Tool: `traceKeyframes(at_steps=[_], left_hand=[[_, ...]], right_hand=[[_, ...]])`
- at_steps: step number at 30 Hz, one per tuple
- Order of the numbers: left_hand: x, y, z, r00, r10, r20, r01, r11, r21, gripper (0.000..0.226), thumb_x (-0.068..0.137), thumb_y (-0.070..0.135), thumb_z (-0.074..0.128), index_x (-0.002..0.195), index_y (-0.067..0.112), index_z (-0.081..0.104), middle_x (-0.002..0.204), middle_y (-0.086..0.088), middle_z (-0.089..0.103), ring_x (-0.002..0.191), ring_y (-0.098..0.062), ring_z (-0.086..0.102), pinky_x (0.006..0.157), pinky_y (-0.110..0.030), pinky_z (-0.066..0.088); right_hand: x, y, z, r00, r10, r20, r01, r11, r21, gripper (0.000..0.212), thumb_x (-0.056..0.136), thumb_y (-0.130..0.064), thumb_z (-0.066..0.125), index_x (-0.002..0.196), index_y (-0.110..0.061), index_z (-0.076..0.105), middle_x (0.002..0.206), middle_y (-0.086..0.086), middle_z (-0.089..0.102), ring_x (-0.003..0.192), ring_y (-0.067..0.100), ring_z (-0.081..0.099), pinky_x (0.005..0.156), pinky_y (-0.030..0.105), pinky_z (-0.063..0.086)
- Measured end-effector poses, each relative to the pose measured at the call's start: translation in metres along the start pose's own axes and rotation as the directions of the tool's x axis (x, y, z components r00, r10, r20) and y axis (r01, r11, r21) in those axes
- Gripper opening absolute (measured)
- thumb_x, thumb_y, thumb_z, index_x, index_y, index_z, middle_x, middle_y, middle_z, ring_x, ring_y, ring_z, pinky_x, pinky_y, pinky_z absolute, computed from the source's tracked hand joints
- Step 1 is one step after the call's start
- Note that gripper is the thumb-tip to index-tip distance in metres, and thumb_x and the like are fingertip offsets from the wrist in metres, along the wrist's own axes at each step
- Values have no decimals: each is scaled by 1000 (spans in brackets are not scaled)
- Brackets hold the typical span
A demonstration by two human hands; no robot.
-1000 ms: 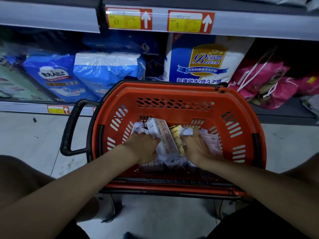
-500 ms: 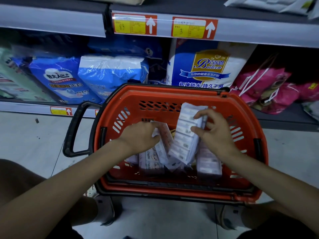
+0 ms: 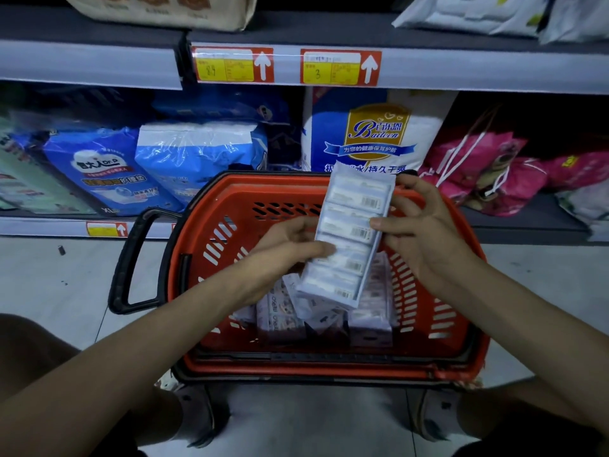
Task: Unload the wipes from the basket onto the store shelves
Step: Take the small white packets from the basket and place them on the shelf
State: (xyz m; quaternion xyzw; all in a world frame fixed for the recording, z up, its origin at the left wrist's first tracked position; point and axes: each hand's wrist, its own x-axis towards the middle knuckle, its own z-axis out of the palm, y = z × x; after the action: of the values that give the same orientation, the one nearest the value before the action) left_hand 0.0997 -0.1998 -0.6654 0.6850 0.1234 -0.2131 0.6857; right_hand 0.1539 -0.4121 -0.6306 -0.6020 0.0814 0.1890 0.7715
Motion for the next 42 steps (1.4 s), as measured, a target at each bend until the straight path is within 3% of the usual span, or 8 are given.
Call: traceKeyframes(at_steps=[5,9,12,17,24,32,37,42], left_hand=[[-1,3,3,932,341,-124,-280,893,353,54,76,14,89,122,19,63,116,4,69,108,-12,66,91,-30,56],[-4,-3,-2,686,728,-6,-355,341,871,51,70,15,85,117,23,67,111,8,60,104,-15,56,86,-33,40],[-7,-5,-3,531,831,164,-368,52,928,43,74,6,79,116,15,71,108,-3,67,104,-25,57,89,-37,36],[-10,-9,-4,444,856,265,-360,-100,928,33,84,6,78,116,9,74,109,-9,69,104,-29,58,89,-41,40],[-13,0,-6,534,814,230,-430,27,902,48,88,49,78,125,20,71,121,0,65,116,-21,60,103,-45,37],[-18,22,-17,685,674,-276,-381,655,653,36,99,56,58,126,33,63,125,17,61,122,-1,56,106,-35,44],[-12,30,-22,976,161,-147,-115,954,278,42,101,51,58,110,16,78,104,-7,79,96,-20,76,94,-38,54],[-13,29,-17,982,-94,166,133,962,-238,40,97,47,61,116,19,81,123,-19,74,118,-42,67,115,-58,44]], right_hand=[[0,-8,-5,990,144,-1,-144,988,49,42,96,-15,60,138,-13,58,125,10,72,112,32,72,93,46,57],[-10,-4,-6,946,324,7,-324,946,17,52,97,-50,60,132,-12,64,126,13,70,107,32,74,86,47,61],[-17,3,-2,924,378,62,-377,926,-29,41,94,-40,66,126,-14,70,122,8,75,106,25,75,82,36,62],[-21,3,-5,900,415,135,-422,906,26,32,93,-20,69,124,-13,71,122,7,75,111,28,73,96,42,57],[-16,-1,-15,930,351,110,-349,936,-36,36,93,-17,70,129,-11,69,127,8,73,114,28,71,95,41,55],[-15,-18,-17,987,121,105,-98,974,-204,53,71,-17,83,122,-10,70,116,10,77,107,31,74,104,52,53],[-17,-23,-11,973,67,222,-24,982,-187,42,70,-14,80,111,-17,73,111,9,78,103,29,75,87,40,61],[-11,-28,-18,930,94,356,-96,995,-15,43,55,-18,93,96,-18,82,104,10,78,98,26,76,80,35,62]])
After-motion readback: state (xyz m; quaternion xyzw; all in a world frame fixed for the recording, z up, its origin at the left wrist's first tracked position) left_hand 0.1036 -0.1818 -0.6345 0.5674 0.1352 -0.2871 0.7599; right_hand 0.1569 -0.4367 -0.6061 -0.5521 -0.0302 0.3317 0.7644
